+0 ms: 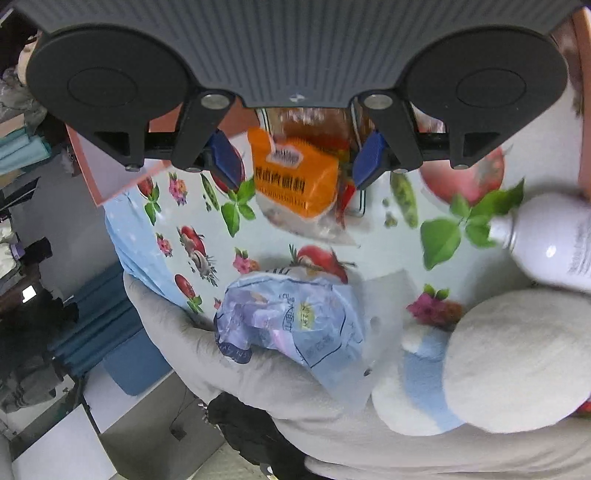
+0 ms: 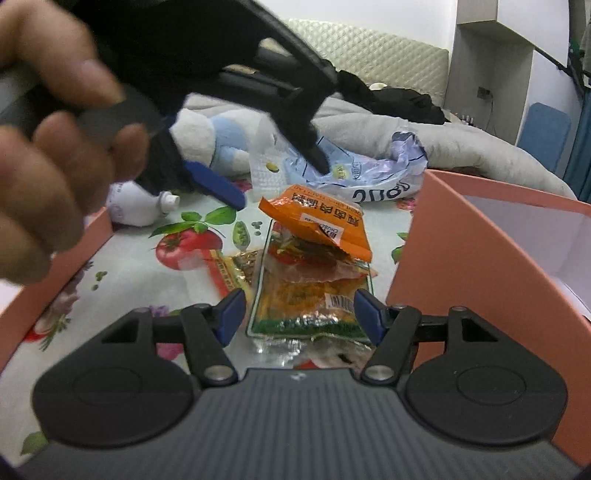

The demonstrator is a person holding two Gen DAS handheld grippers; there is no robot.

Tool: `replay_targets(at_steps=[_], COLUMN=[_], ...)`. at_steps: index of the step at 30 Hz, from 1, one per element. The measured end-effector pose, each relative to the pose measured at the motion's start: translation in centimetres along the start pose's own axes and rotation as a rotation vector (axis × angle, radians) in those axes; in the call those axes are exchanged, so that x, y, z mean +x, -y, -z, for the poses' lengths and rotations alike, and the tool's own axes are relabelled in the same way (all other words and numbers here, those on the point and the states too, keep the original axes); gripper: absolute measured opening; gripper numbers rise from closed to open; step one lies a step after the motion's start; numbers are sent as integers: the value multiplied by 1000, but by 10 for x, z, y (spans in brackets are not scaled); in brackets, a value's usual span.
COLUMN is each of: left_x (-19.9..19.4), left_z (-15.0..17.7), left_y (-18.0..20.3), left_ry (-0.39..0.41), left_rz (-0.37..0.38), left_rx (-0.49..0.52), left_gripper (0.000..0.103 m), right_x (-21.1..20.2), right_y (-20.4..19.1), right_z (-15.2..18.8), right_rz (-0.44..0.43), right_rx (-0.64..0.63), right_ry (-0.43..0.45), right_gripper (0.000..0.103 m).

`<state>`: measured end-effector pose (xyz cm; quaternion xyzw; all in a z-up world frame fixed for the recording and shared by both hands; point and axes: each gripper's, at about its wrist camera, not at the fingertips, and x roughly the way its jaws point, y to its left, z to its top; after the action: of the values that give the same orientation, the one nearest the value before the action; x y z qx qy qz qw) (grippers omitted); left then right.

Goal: Organize snacks

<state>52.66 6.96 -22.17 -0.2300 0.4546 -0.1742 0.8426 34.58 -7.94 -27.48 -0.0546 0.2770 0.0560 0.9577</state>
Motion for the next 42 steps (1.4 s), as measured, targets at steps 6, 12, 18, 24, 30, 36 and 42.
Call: replay_targets(at_steps=[6,12,18,24,30,36,42], left_x=[31,50,44,19,-22,-66,-104], left_z=[-12,-8,-3,1,10,38,79], left_y=[3,-3,-6,-2,6,9,3], left_ry=[-85,-115,-90,-62,-32,-12,2], left_rz=[-27,-25,-16,-12,-30,-37,-54], left_rx=[37,34,36,28,63,92,84], left_gripper=[70,55,46,32,28,27,27], right_x=[23,31,29,17,-10,-42,-79], right_y=[2,2,6,9,3,-3,-3], right_z=[-3,-1,0,-3,3,12,23], right_rz=[19,33,34,1,-47,-86,-122], right_rx=[30,29,36,63,52,-12,-41], right_ry=[-57,-88,-93,-109,-119,-124,-138], right_gripper=[73,74,60,51,49,49,48])
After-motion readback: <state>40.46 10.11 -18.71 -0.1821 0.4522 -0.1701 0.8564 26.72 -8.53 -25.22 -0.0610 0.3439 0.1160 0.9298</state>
